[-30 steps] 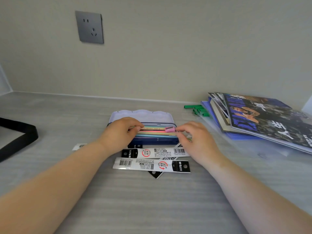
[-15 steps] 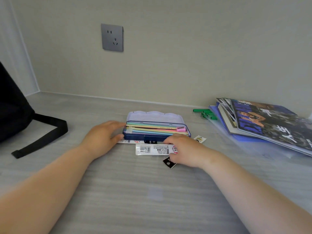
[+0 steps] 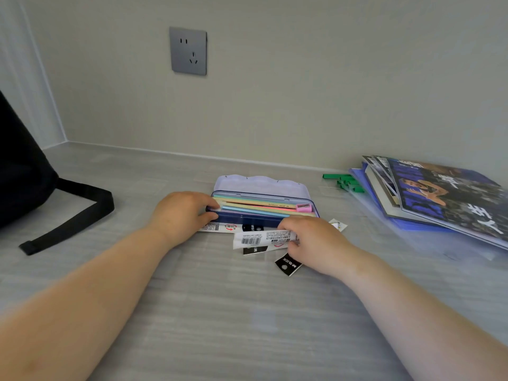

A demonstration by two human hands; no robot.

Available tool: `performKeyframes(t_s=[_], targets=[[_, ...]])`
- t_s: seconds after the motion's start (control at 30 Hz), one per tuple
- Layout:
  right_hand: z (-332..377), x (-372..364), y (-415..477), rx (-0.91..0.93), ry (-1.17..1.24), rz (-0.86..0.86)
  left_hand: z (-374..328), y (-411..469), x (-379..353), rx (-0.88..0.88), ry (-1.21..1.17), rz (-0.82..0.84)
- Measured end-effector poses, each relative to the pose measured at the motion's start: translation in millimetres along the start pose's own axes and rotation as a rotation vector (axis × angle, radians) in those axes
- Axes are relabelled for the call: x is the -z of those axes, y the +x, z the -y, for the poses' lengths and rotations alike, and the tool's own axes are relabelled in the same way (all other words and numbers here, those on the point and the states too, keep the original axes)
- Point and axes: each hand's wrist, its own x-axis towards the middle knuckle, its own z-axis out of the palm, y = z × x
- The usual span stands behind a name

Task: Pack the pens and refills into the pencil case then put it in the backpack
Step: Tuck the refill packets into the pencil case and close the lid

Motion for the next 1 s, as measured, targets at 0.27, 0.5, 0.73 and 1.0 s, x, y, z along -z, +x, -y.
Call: performKeyframes(t_s=[0.27,0.5,0.73,1.0], targets=[[0,8,-3,-0.009,-0.008,-0.127,-3,4,3,-0.052,0.107,0.029],[35,-7,28,0.146,-0.019,-0.020,15,7,1,0.119,-0.142,0.007],[58,-23,60,0.190,-0.090,0.088,33,6,15,0.260,-0.692,0.041],[59,-15,65,0.131,-0.164,0.210,40,13,11,0.309,-0.788,0.027]])
